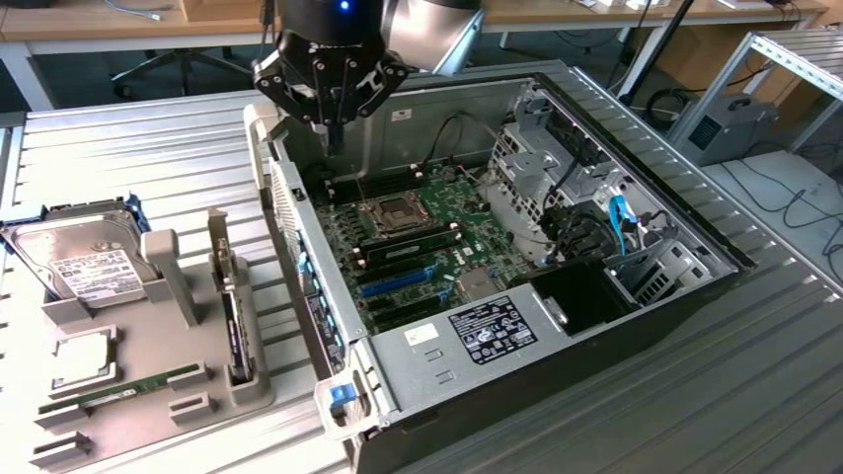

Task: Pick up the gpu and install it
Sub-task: 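Reach for the gpu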

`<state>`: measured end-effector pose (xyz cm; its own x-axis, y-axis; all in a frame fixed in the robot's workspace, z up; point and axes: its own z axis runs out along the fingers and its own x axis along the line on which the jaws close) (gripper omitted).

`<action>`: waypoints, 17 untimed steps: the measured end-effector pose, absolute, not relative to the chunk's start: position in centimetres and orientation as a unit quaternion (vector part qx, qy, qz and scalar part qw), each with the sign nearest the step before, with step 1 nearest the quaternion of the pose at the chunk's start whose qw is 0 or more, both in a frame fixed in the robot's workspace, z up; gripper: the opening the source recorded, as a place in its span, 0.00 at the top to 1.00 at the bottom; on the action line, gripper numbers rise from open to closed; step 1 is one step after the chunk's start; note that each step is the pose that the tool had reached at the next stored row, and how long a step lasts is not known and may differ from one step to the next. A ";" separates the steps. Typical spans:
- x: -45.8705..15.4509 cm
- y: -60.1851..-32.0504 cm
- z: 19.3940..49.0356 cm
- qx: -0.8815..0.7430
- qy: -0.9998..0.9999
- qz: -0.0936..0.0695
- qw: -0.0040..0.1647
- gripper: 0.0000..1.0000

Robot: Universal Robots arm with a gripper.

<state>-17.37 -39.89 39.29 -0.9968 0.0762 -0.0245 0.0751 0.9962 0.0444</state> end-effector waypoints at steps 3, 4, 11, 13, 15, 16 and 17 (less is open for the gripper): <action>-17.5 -39.9 39.3 0.038 0.999 0.022 0.013 0.89; -17.5 -39.9 39.3 0.038 0.999 0.022 0.013 0.89; -17.7 -39.9 39.3 0.038 0.999 0.022 0.013 0.89; -17.7 -39.9 39.3 0.038 0.999 0.022 0.013 0.89; -17.8 -39.9 39.3 0.038 0.999 0.022 0.013 0.89; -17.8 -39.9 39.3 0.038 0.999 0.022 0.013 0.89; -17.9 -39.9 39.3 0.038 0.999 0.022 0.013 0.89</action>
<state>-17.86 -39.89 39.26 -0.9968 0.0762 -0.0245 0.0750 0.9962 0.0444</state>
